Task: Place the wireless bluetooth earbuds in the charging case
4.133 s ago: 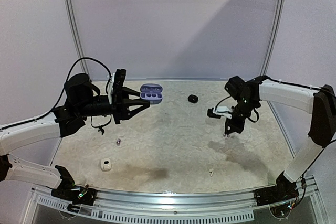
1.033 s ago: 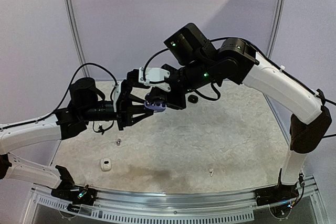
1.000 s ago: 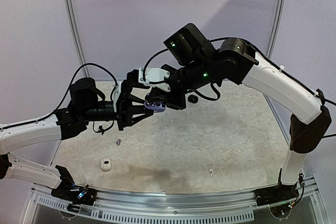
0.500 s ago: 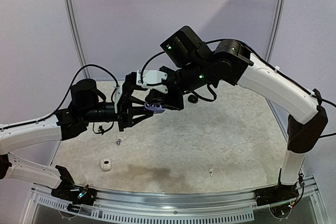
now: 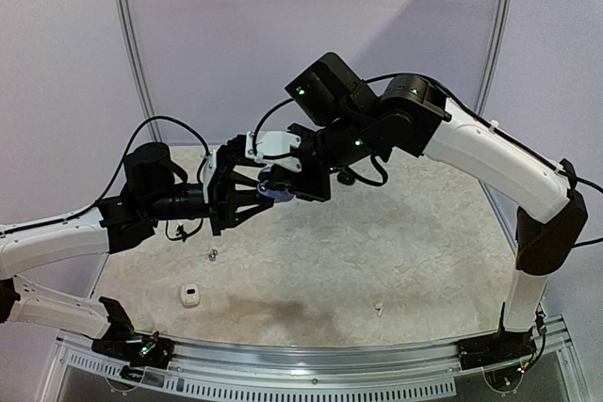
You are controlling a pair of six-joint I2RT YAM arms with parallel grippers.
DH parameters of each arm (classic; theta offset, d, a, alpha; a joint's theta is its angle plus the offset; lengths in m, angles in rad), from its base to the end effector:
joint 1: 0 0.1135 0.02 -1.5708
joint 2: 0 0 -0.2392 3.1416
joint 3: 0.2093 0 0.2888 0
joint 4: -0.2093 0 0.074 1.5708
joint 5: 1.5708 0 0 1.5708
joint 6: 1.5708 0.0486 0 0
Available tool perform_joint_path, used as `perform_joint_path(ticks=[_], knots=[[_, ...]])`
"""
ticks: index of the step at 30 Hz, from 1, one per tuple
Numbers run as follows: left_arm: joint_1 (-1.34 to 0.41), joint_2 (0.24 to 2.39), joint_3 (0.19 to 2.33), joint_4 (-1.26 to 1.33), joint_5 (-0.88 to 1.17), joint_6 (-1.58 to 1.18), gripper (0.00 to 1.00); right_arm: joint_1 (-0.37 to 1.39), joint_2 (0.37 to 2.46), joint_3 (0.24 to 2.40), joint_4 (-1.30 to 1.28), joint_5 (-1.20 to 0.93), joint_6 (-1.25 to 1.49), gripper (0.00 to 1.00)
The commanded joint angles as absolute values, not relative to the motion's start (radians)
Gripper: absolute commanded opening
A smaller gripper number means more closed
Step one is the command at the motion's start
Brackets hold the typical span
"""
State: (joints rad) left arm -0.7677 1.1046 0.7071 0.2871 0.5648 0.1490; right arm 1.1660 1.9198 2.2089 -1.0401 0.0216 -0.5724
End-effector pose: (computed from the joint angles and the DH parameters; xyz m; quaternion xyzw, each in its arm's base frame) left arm 0.2054 -0.2344 0.2605 0.4833 0.5594 -0.3928 0.5470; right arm 0.1763 0.4087 0.3927 -0.6977 0.5952 0.1071 0.3840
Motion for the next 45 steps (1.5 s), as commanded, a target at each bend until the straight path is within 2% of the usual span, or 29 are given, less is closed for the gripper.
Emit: perform_joint_path(ticks=[1, 6, 16, 24, 35, 45], knots=[[-0.772, 1.083, 0.699, 0.328, 0.580, 0.161, 0.00, 1.166, 1.890, 2.186, -1.049, 0.028, -0.558, 0.07], [-0.772, 1.083, 0.697, 0.321, 0.577, 0.168, 0.00, 1.166, 1.877, 2.187, -1.035, 0.011, -0.562, 0.00], [-0.772, 1.085, 0.701, 0.322, 0.575, 0.175, 0.00, 1.167, 1.893, 2.189, -1.048, -0.026, -0.586, 0.02], [-0.772, 1.082, 0.700, 0.334, 0.581, 0.178, 0.00, 1.168, 1.933, 2.191, -1.059, 0.040, -0.594, 0.03], [-0.772, 1.081, 0.693, 0.341, 0.578, 0.187, 0.00, 1.167, 1.974, 2.192, -1.051, 0.064, -0.574, 0.14], [-0.761, 1.071, 0.674, 0.345, 0.548, 0.125, 0.00, 1.166, 1.916, 2.193, -1.031, 0.054, -0.567, 0.26]])
